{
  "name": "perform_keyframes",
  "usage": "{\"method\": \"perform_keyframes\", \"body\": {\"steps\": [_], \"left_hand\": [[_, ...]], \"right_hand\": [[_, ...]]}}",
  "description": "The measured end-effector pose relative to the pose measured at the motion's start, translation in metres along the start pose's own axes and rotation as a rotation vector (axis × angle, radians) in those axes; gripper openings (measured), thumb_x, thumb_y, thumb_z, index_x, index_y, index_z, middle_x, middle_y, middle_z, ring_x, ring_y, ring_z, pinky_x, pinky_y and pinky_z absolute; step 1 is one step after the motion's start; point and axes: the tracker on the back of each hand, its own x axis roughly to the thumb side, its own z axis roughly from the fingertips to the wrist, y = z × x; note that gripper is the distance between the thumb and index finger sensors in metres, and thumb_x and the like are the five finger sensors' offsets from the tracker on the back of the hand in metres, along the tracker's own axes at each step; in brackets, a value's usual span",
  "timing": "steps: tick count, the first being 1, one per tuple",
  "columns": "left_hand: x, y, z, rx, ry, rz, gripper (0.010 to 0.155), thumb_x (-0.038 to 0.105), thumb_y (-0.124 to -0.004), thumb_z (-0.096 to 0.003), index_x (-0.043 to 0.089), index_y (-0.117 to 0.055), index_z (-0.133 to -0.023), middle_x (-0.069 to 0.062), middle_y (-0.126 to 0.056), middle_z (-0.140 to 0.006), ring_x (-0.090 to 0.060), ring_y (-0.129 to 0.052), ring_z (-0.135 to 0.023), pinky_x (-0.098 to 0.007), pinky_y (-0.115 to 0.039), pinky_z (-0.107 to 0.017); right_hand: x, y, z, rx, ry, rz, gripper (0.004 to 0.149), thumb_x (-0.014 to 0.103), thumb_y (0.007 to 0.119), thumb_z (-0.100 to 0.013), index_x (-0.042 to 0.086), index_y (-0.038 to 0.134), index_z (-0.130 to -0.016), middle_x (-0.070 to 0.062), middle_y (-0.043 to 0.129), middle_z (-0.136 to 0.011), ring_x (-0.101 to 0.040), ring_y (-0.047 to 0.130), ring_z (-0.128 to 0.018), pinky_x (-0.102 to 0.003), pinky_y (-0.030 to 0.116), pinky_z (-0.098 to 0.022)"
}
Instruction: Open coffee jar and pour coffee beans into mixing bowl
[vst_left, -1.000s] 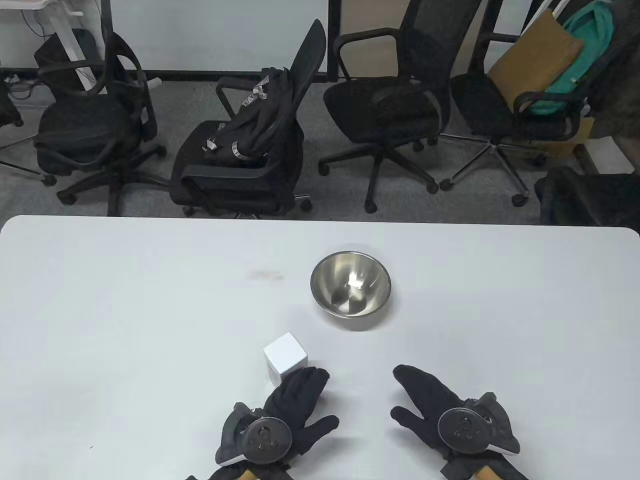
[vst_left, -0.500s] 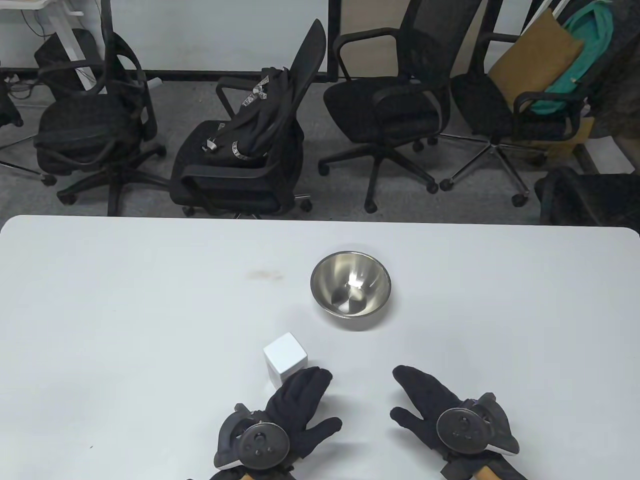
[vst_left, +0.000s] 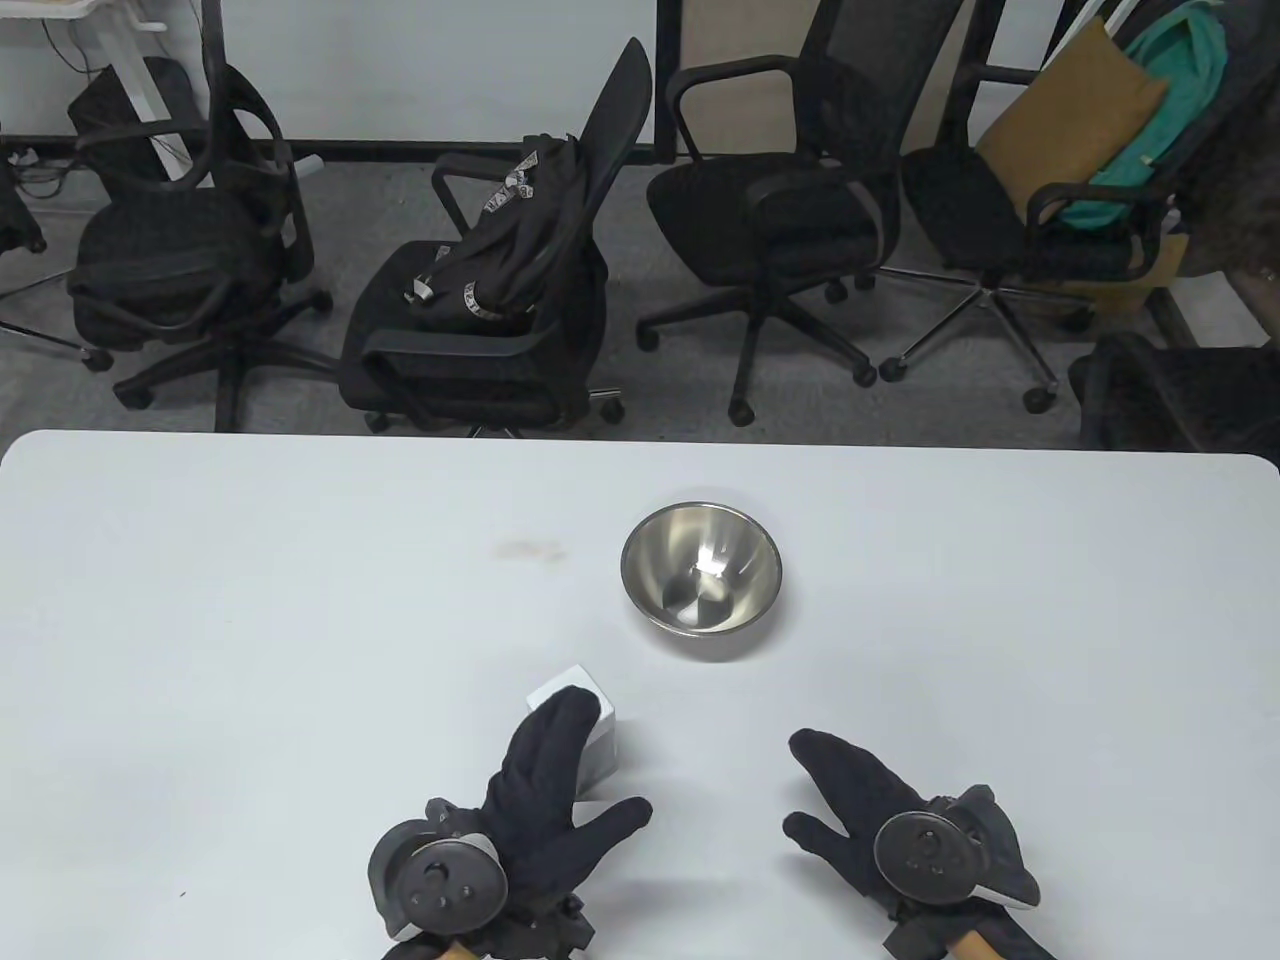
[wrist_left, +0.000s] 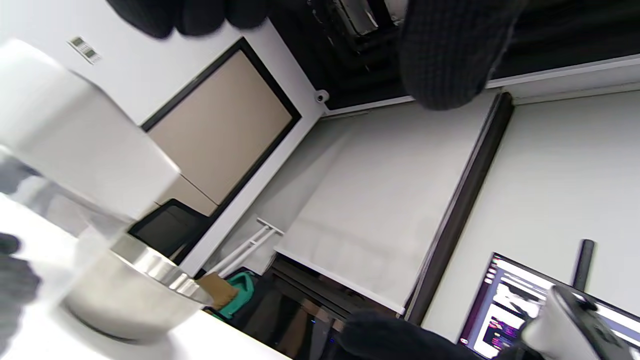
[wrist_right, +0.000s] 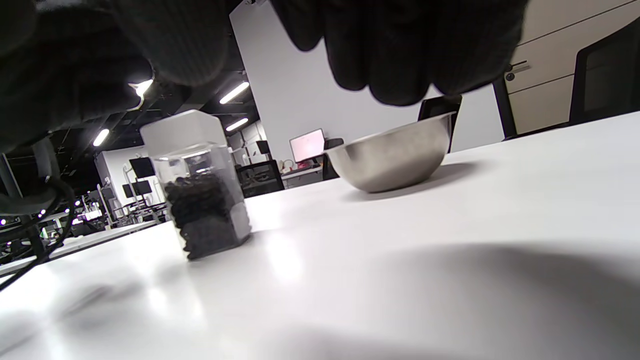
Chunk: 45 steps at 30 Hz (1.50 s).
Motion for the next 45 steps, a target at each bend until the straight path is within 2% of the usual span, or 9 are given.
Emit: {"method": "perform_keyframes", "body": {"steps": [2,4,11,18,26,37,42,45], "left_hand": [[-0.009,0.0,0.0,-0.006,0.052,-0.008,0.12,0.061,-0.084,-0.0509,-0.008,-0.012,-0.117,-0.037,-0.023,-0.117,-0.061,-0.038,-0.107,-0.069,-0.047,-0.077],[-0.018,-0.001,0.0,-0.012,0.094,-0.007,0.125,0.063,-0.084,-0.0496,-0.011,-0.008,-0.115,-0.04,-0.019,-0.116,-0.063,-0.035,-0.106,-0.07,-0.044,-0.077],[-0.056,-0.018,0.006,-0.111,0.313,0.006,0.13,0.064,-0.087,-0.0472,-0.017,-0.01,-0.114,-0.043,-0.026,-0.114,-0.064,-0.044,-0.104,-0.069,-0.05,-0.076],[-0.077,-0.025,0.006,-0.157,0.418,0.034,0.127,0.057,-0.093,-0.0456,-0.017,-0.015,-0.114,-0.041,-0.033,-0.115,-0.061,-0.051,-0.105,-0.067,-0.053,-0.075],[-0.094,-0.04,0.006,-0.277,0.523,0.084,0.125,0.056,-0.094,-0.0459,-0.016,-0.018,-0.115,-0.04,-0.036,-0.116,-0.06,-0.054,-0.105,-0.066,-0.054,-0.076],[-0.108,-0.049,0.004,-0.32,0.58,0.145,0.121,0.052,-0.095,-0.0464,-0.013,-0.021,-0.116,-0.036,-0.038,-0.117,-0.057,-0.056,-0.107,-0.064,-0.055,-0.078],[-0.111,-0.051,0.002,-0.351,0.589,0.164,0.115,0.051,-0.095,-0.0474,-0.006,-0.023,-0.117,-0.03,-0.038,-0.12,-0.053,-0.055,-0.109,-0.062,-0.053,-0.08],[-0.11,-0.052,0.002,-0.348,0.586,0.164,0.101,0.048,-0.093,-0.0498,0.002,-0.031,-0.115,-0.024,-0.041,-0.12,-0.048,-0.058,-0.11,-0.059,-0.054,-0.08]], "right_hand": [[-0.001,0.0,0.0,0.0,0.003,0.002,0.074,0.045,0.07,-0.061,0.004,0.04,-0.114,-0.028,0.059,-0.108,-0.047,0.071,-0.092,-0.062,0.067,-0.066],[-0.001,-0.001,0.0,0.0,0.005,0.003,0.074,0.045,0.07,-0.061,0.003,0.04,-0.114,-0.028,0.059,-0.108,-0.048,0.071,-0.092,-0.062,0.067,-0.066],[-0.002,0.0,-0.001,0.012,0.012,0.001,0.074,0.045,0.07,-0.061,0.003,0.04,-0.114,-0.028,0.06,-0.108,-0.047,0.071,-0.092,-0.062,0.067,-0.066],[-0.002,0.0,-0.001,0.018,0.014,0.009,0.074,0.045,0.071,-0.061,0.003,0.04,-0.114,-0.028,0.06,-0.108,-0.047,0.071,-0.092,-0.062,0.067,-0.066],[-0.001,0.001,-0.002,0.034,0.017,0.018,0.074,0.044,0.071,-0.061,0.003,0.04,-0.114,-0.028,0.059,-0.108,-0.047,0.07,-0.093,-0.062,0.066,-0.067],[-0.003,0.001,-0.002,0.044,0.034,0.026,0.074,0.044,0.071,-0.06,0.003,0.04,-0.114,-0.028,0.059,-0.108,-0.047,0.07,-0.093,-0.062,0.066,-0.067],[-0.004,0.001,-0.003,0.049,0.044,0.029,0.074,0.044,0.072,-0.06,0.003,0.04,-0.114,-0.028,0.06,-0.108,-0.047,0.07,-0.093,-0.062,0.066,-0.067],[-0.005,0.001,-0.003,0.054,0.047,0.031,0.074,0.044,0.072,-0.06,0.004,0.041,-0.114,-0.028,0.06,-0.108,-0.046,0.071,-0.093,-0.061,0.066,-0.067]]}}
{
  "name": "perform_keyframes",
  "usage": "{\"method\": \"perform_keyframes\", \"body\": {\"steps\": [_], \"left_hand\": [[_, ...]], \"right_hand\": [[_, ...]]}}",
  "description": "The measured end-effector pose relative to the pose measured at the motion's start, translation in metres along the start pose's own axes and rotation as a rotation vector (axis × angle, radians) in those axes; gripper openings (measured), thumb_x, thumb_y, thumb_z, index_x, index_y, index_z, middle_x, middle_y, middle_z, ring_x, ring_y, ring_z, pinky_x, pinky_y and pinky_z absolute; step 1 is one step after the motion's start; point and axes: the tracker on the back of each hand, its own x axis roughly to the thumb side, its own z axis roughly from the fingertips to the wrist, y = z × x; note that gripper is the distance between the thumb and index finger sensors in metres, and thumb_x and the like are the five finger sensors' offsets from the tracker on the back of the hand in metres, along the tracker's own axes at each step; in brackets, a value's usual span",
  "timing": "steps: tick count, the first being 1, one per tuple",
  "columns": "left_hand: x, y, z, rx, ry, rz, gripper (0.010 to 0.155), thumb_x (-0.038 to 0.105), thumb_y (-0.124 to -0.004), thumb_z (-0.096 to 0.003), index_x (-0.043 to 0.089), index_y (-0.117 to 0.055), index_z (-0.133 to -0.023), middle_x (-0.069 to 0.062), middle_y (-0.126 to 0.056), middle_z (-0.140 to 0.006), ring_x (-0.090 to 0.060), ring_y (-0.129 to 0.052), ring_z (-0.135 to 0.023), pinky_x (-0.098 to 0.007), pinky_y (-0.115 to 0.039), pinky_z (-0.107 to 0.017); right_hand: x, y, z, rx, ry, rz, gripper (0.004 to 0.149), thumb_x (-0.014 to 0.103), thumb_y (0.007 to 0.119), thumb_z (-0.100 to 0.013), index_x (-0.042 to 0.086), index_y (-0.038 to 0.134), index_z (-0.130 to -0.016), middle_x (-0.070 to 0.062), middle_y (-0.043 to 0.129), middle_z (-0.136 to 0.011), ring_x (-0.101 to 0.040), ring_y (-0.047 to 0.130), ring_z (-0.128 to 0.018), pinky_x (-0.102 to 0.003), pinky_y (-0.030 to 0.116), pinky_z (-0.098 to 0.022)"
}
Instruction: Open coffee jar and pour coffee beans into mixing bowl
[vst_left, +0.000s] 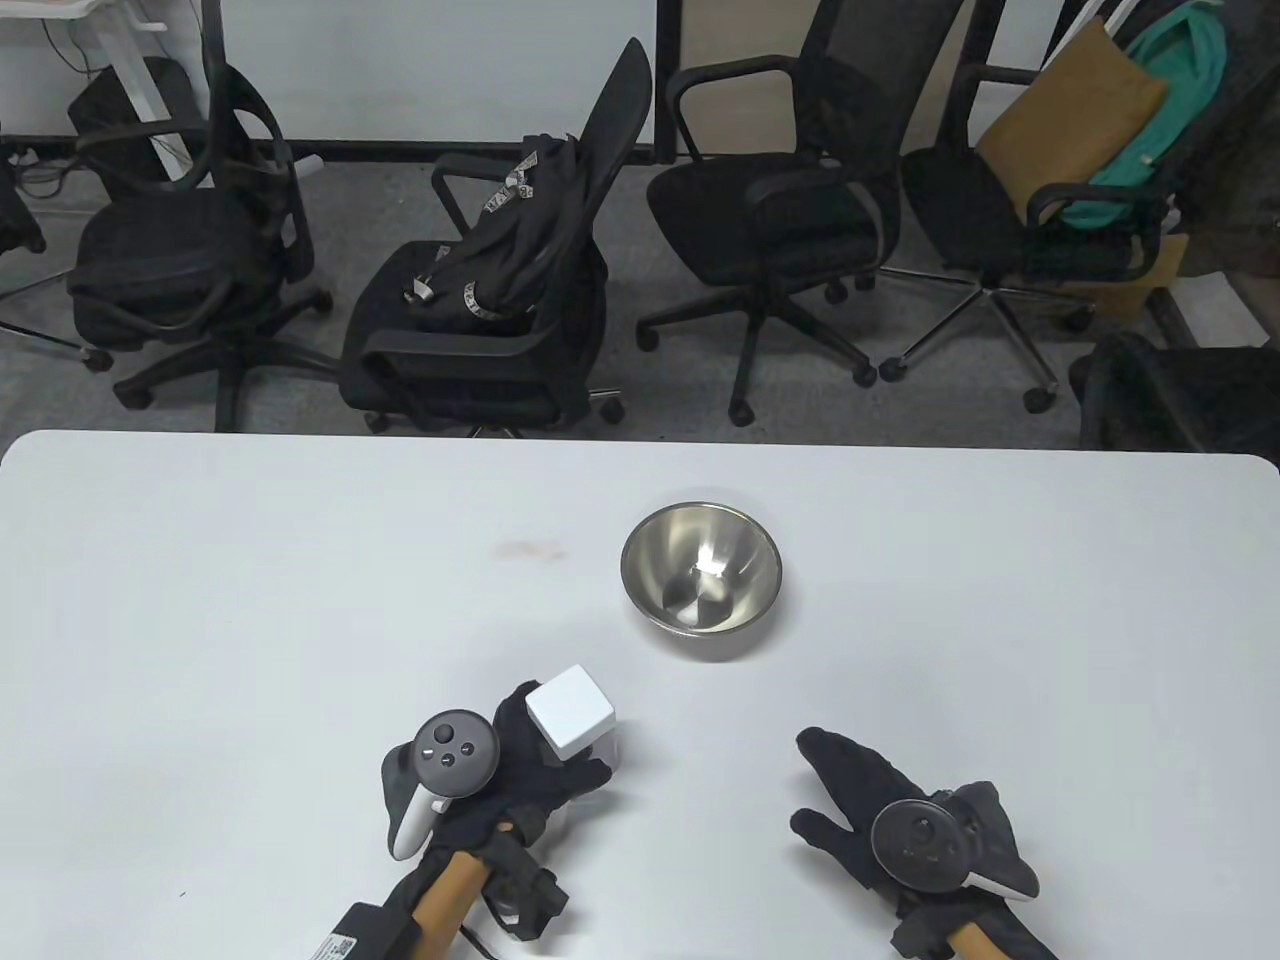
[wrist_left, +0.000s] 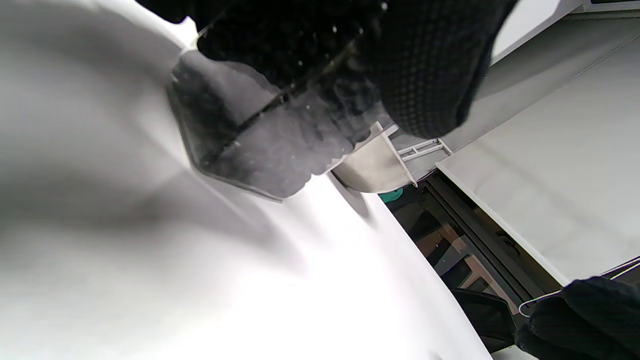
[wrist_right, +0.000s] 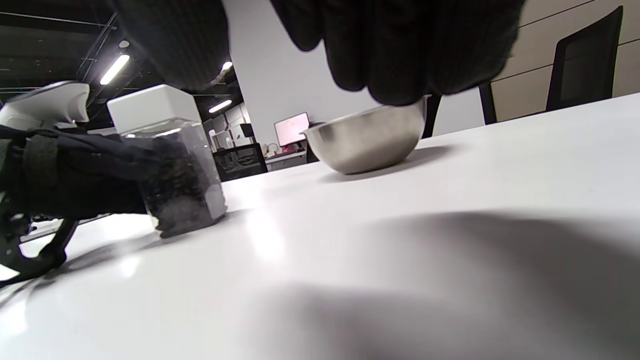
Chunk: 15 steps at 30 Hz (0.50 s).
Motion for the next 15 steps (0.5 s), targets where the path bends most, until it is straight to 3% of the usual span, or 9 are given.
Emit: {"method": "perform_keyframes", "body": {"steps": [9,15], "left_hand": [[-0.0015,0.0022,-0.0002,0.027,-0.02,0.034,0.094,0.045,-0.094,-0.0491,0.008,-0.037,-0.113,-0.019,-0.046,-0.119,-0.045,-0.061,-0.11,-0.058,-0.054,-0.081],[0.0067,0.0055,0.0027,0.068,-0.137,0.053,0.092,0.045,-0.095,-0.0486,0.005,-0.041,-0.111,-0.022,-0.049,-0.118,-0.048,-0.062,-0.109,-0.063,-0.053,-0.078]], "right_hand": [[-0.0008,0.0002,-0.0008,0.013,0.001,0.005,0.074,0.044,0.072,-0.06,0.004,0.041,-0.114,-0.027,0.06,-0.108,-0.046,0.071,-0.093,-0.061,0.066,-0.067],[-0.0033,-0.0031,-0.0007,0.002,0.011,-0.006,0.074,0.044,0.072,-0.06,0.004,0.041,-0.114,-0.027,0.06,-0.108,-0.046,0.071,-0.093,-0.061,0.066,-0.067]]}}
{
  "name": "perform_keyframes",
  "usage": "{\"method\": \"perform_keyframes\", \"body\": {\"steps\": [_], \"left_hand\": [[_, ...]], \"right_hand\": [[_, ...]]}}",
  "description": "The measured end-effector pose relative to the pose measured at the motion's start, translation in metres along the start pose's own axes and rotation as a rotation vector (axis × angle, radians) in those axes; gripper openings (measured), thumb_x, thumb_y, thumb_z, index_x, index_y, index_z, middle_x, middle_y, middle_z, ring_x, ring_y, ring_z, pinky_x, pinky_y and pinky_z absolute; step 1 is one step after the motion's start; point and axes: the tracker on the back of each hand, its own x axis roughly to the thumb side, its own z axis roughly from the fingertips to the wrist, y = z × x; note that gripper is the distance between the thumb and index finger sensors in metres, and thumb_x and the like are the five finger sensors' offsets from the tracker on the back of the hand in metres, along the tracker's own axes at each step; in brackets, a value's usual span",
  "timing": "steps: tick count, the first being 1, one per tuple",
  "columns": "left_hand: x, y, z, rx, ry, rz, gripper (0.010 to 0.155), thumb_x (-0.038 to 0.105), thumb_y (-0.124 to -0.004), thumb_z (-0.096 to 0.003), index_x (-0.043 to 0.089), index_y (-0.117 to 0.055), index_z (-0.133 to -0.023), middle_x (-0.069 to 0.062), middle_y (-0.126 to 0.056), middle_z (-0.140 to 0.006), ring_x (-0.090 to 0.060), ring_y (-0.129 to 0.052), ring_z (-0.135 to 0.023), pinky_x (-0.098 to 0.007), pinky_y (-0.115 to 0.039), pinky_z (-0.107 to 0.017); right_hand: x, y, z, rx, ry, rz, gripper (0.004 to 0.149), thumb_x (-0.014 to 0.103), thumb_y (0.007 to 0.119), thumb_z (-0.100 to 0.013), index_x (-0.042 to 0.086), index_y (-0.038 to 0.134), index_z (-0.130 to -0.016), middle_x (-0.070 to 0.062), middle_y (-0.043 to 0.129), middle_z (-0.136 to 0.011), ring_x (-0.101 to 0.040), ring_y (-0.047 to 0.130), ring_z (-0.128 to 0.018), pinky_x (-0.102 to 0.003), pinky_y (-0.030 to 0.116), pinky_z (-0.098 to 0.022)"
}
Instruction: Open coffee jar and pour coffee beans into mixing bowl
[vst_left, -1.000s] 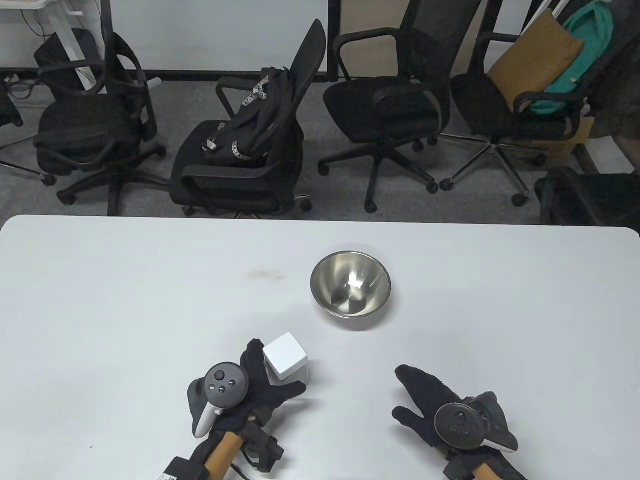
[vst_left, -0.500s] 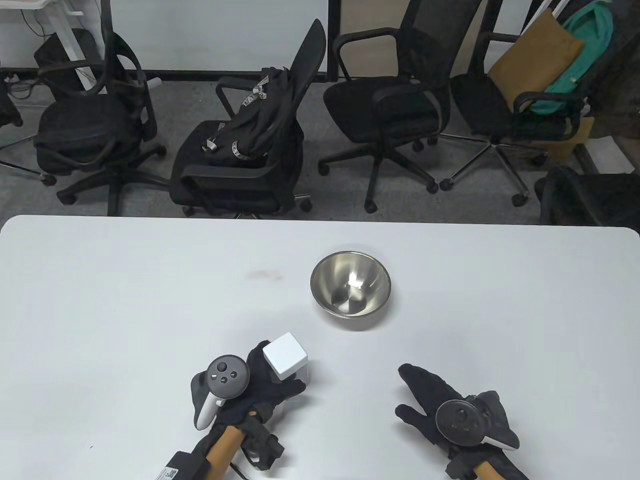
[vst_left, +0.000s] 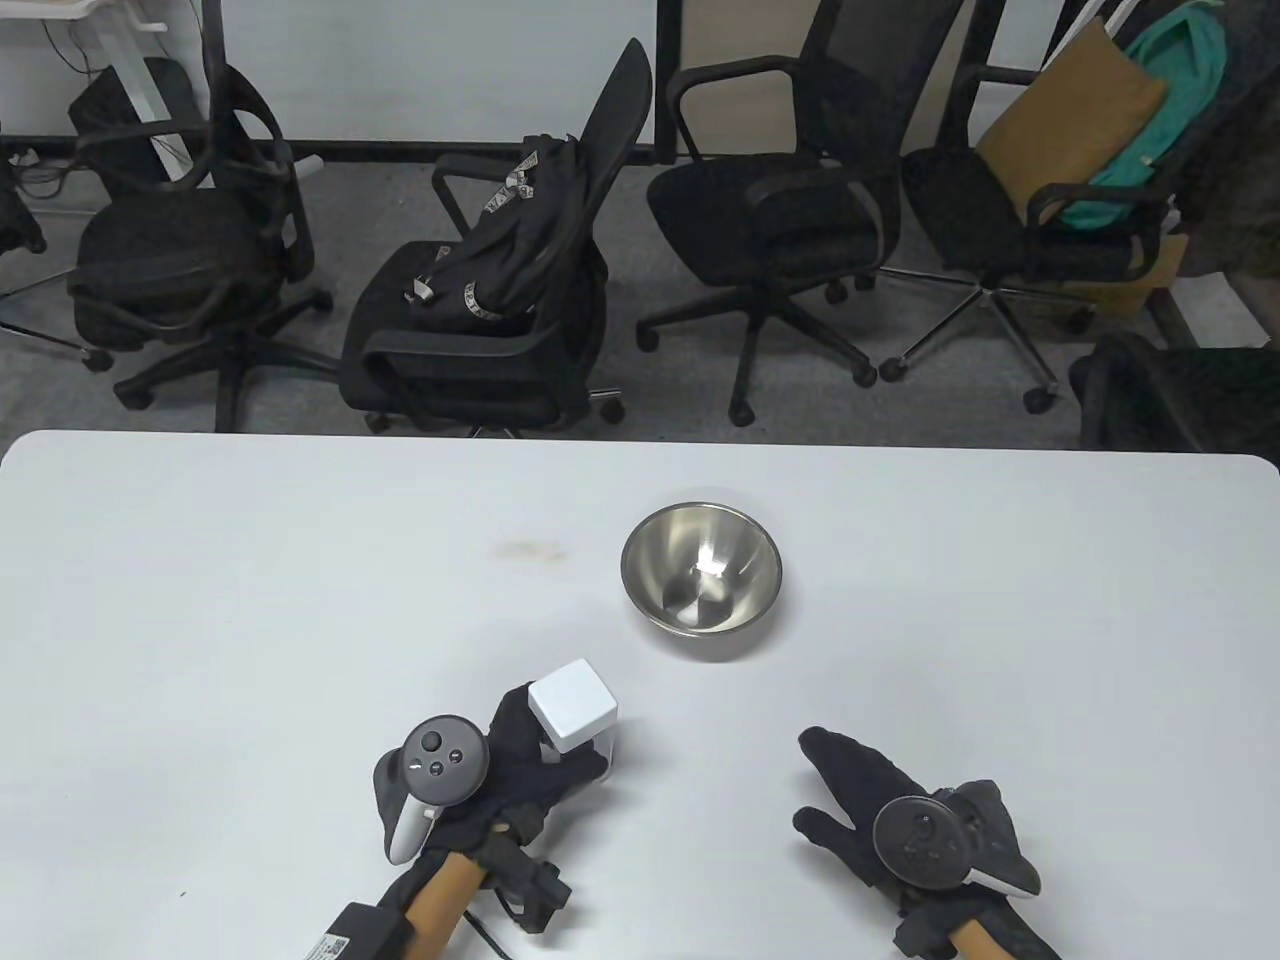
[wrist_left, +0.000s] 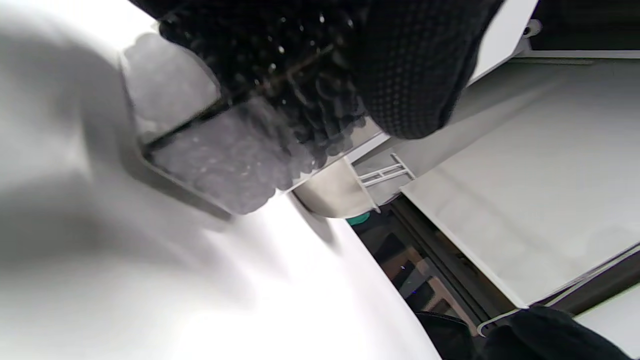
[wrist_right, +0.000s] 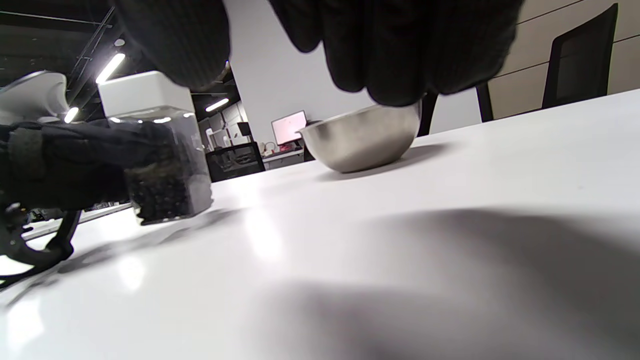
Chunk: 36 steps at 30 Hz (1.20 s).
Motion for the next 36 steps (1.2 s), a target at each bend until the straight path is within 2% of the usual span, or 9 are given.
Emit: {"method": "perform_keyframes", "body": {"steps": [8,12,15,24,30,36], "left_hand": [[0.024,-0.003,0.004,0.026,-0.139,-0.017,0.093,0.049,-0.096,-0.047,-0.001,-0.045,-0.107,-0.029,-0.055,-0.114,-0.056,-0.066,-0.103,-0.067,-0.057,-0.075],[0.036,-0.003,0.006,0.02,-0.193,-0.046,0.093,0.049,-0.098,-0.0458,-0.001,-0.047,-0.105,-0.029,-0.06,-0.112,-0.055,-0.07,-0.102,-0.066,-0.059,-0.075],[0.053,-0.006,0.007,0.003,-0.252,-0.087,0.092,0.049,-0.097,-0.0462,0.0,-0.046,-0.105,-0.027,-0.064,-0.109,-0.049,-0.079,-0.098,-0.061,-0.069,-0.073],[0.102,-0.044,0.005,-0.068,-0.342,-0.14,0.092,0.049,-0.096,-0.0478,0.0,-0.047,-0.108,-0.028,-0.064,-0.108,-0.047,-0.079,-0.096,-0.063,-0.069,-0.07],[0.107,-0.063,0.002,-0.079,-0.362,-0.178,0.092,0.049,-0.097,-0.0475,0.0,-0.049,-0.108,-0.028,-0.064,-0.107,-0.047,-0.078,-0.094,-0.064,-0.069,-0.069],[0.104,-0.068,0.0,-0.103,-0.36,-0.191,0.092,0.049,-0.098,-0.0468,-0.001,-0.051,-0.108,-0.028,-0.066,-0.106,-0.047,-0.079,-0.092,-0.063,-0.069,-0.068]], "right_hand": [[-0.002,-0.002,0.001,-0.013,0.009,-0.01,0.073,0.044,0.071,-0.061,0.004,0.041,-0.114,-0.027,0.06,-0.108,-0.046,0.071,-0.093,-0.061,0.066,-0.068],[-0.003,-0.003,0.001,-0.018,0.011,-0.014,0.073,0.044,0.071,-0.061,0.004,0.041,-0.114,-0.027,0.06,-0.108,-0.046,0.071,-0.093,-0.061,0.066,-0.068],[-0.003,-0.007,0.001,-0.036,0.009,-0.029,0.074,0.044,0.071,-0.061,0.004,0.041,-0.114,-0.027,0.06,-0.108,-0.046,0.071,-0.093,-0.061,0.066,-0.068],[-0.003,-0.016,0.005,-0.083,0.004,-0.064,0.074,0.045,0.07,-0.061,0.003,0.041,-0.115,-0.028,0.06,-0.108,-0.046,0.071,-0.093,-0.061,0.066,-0.068],[-0.005,-0.021,0.007,-0.108,0.009,-0.086,0.074,0.046,0.069,-0.061,0.003,0.041,-0.115,-0.029,0.06,-0.108,-0.047,0.071,-0.093,-0.061,0.066,-0.068],[-0.001,-0.031,0.008,-0.15,-0.009,-0.117,0.076,0.048,0.067,-0.061,0.002,0.04,-0.115,-0.03,0.06,-0.108,-0.049,0.071,-0.093,-0.062,0.066,-0.067]]}}
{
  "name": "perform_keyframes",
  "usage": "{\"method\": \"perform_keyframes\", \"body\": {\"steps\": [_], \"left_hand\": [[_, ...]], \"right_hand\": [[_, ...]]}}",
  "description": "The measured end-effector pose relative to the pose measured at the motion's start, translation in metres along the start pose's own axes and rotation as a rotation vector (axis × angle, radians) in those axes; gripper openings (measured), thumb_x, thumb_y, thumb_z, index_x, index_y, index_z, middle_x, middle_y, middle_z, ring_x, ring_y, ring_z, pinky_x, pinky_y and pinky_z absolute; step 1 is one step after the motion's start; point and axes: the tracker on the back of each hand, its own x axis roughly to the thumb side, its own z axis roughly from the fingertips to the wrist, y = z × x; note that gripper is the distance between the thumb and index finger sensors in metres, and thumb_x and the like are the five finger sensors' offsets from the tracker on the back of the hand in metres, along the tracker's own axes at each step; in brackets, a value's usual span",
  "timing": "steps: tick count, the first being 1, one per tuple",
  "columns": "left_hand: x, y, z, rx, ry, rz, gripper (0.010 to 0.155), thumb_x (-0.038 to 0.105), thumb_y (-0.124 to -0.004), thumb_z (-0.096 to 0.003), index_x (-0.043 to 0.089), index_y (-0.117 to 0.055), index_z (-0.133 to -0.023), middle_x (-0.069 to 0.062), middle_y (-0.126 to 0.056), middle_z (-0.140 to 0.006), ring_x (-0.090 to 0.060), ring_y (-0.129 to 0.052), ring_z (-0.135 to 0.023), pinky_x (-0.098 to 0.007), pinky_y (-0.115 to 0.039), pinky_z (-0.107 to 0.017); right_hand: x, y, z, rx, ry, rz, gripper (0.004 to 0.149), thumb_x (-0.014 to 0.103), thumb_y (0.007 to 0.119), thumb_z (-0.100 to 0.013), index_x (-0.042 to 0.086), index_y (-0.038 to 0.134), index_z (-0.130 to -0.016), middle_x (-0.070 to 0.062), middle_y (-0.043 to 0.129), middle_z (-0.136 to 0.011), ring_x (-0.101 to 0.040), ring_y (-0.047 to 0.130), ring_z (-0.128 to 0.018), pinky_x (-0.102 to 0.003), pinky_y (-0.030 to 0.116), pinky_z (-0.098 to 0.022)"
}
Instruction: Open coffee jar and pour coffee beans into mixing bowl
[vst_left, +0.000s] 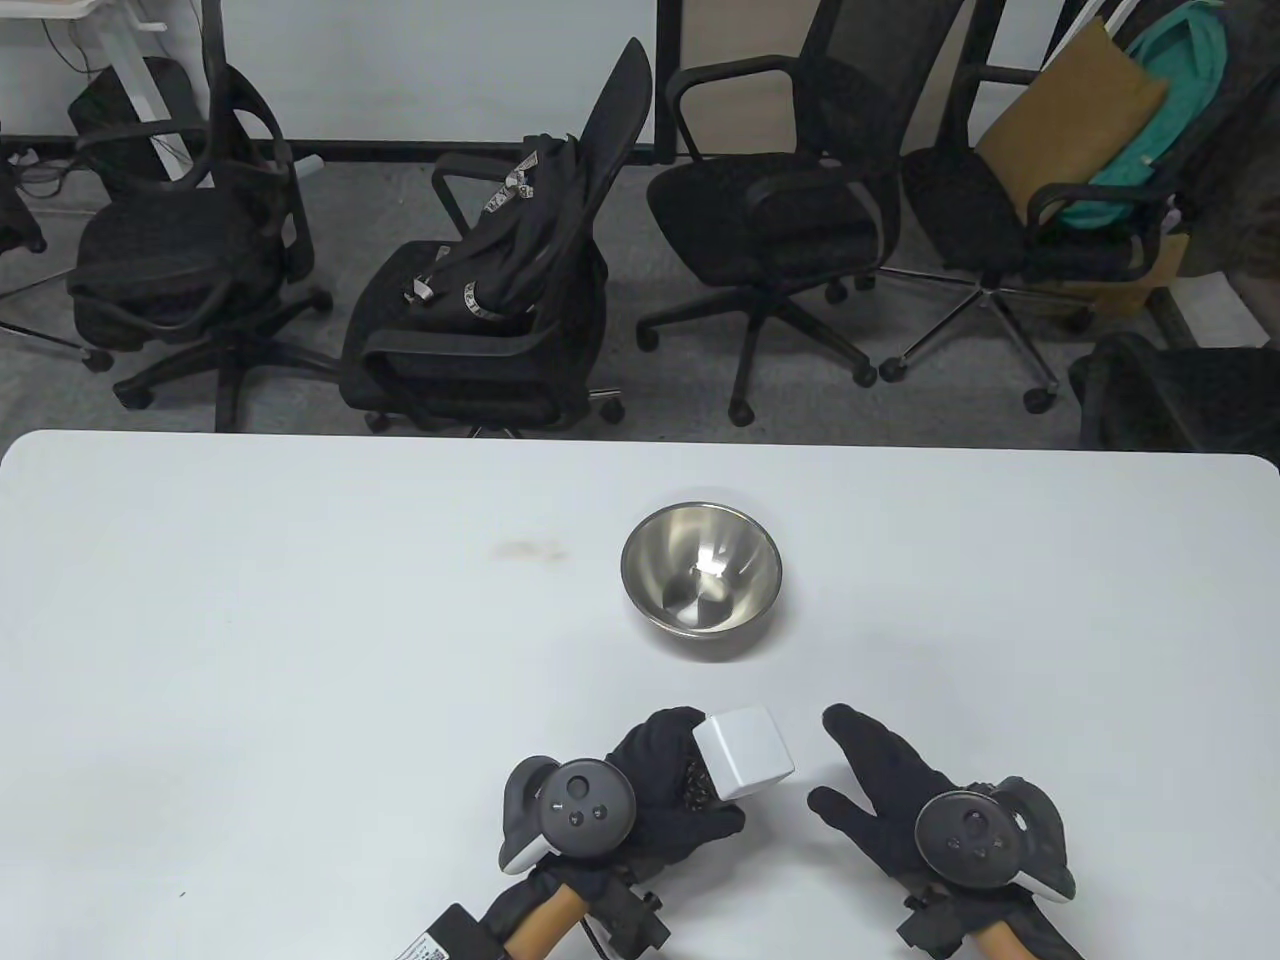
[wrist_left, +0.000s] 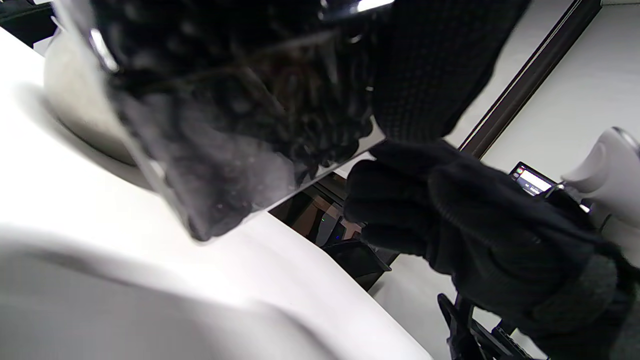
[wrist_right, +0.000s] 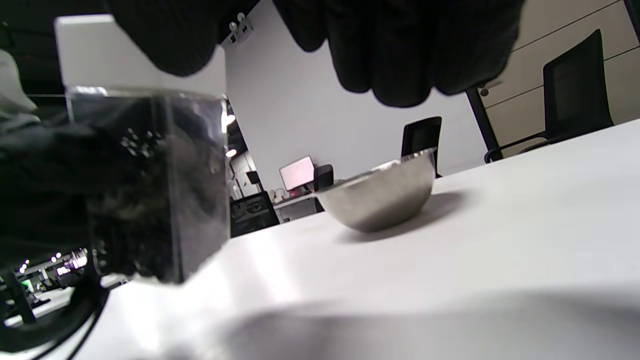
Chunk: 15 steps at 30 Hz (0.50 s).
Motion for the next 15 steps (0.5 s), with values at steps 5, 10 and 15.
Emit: {"method": "perform_keyframes", "body": {"steps": [5,10,15], "left_hand": [[0.002,-0.004,-0.001,-0.02,-0.013,-0.027,0.092,0.049,-0.099,-0.0459,-0.001,-0.053,-0.108,-0.028,-0.067,-0.105,-0.047,-0.08,-0.091,-0.062,-0.069,-0.068],[0.004,-0.007,-0.002,-0.02,-0.021,-0.069,0.091,0.049,-0.1,-0.0446,0.001,-0.055,-0.107,-0.027,-0.069,-0.105,-0.046,-0.08,-0.09,-0.062,-0.07,-0.068],[0.009,-0.009,-0.001,-0.018,-0.03,-0.108,0.091,0.049,-0.101,-0.0442,0.001,-0.056,-0.107,-0.027,-0.069,-0.104,-0.046,-0.08,-0.089,-0.061,-0.07,-0.067]], "right_hand": [[0.012,-0.016,-0.005,-0.024,-0.025,-0.045,0.083,0.056,0.064,-0.061,0.0,0.039,-0.116,-0.035,0.059,-0.109,-0.053,0.071,-0.092,-0.064,0.066,-0.067],[0.035,-0.028,-0.021,0.023,-0.004,-0.085,0.095,0.067,0.061,-0.058,-0.002,0.037,-0.118,-0.042,0.061,-0.107,-0.058,0.074,-0.088,-0.067,0.069,-0.063],[0.061,-0.024,-0.043,0.213,0.049,-0.05,0.101,0.073,0.058,-0.057,0.002,0.027,-0.122,-0.049,0.056,-0.107,-0.06,0.076,-0.085,-0.066,0.072,-0.06]]}}
